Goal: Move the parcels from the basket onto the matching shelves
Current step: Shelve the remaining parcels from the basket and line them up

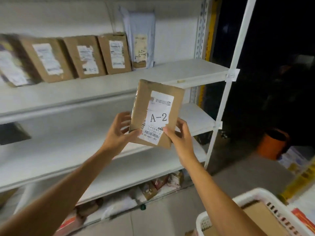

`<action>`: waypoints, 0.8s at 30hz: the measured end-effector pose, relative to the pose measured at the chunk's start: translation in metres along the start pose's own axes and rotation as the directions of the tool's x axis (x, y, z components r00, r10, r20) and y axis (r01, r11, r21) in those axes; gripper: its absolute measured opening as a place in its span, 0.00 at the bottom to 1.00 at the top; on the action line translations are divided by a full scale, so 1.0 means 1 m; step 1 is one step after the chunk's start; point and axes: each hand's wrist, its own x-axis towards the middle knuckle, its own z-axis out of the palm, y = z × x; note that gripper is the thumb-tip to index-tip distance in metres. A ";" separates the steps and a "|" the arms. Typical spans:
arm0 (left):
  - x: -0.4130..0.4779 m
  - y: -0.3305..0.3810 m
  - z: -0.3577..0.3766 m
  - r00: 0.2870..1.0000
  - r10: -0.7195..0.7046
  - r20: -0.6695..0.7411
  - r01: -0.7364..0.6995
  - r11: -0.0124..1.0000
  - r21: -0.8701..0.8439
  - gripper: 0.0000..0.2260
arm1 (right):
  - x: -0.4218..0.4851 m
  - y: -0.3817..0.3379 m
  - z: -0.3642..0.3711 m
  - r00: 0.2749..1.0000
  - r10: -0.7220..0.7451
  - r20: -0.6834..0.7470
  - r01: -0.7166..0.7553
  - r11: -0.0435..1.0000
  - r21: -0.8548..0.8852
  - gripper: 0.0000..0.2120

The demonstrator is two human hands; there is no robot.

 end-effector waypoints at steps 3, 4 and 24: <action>-0.009 0.010 -0.060 0.992 0.010 -0.124 -0.010 1.000 -0.002 0.32 | 0.013 -0.005 0.060 0.990 -0.065 0.128 0.069 0.997 -0.026 0.26; -0.012 0.013 -0.079 0.987 0.020 -0.159 -0.021 1.000 -0.002 0.31 | 0.017 -0.009 0.081 0.982 -0.087 0.166 0.094 0.995 -0.034 0.27; -0.050 0.033 -0.418 0.815 0.250 -0.522 -0.064 0.935 0.349 0.31 | 0.031 -0.031 0.461 0.792 -0.256 0.554 0.373 0.922 -0.106 0.33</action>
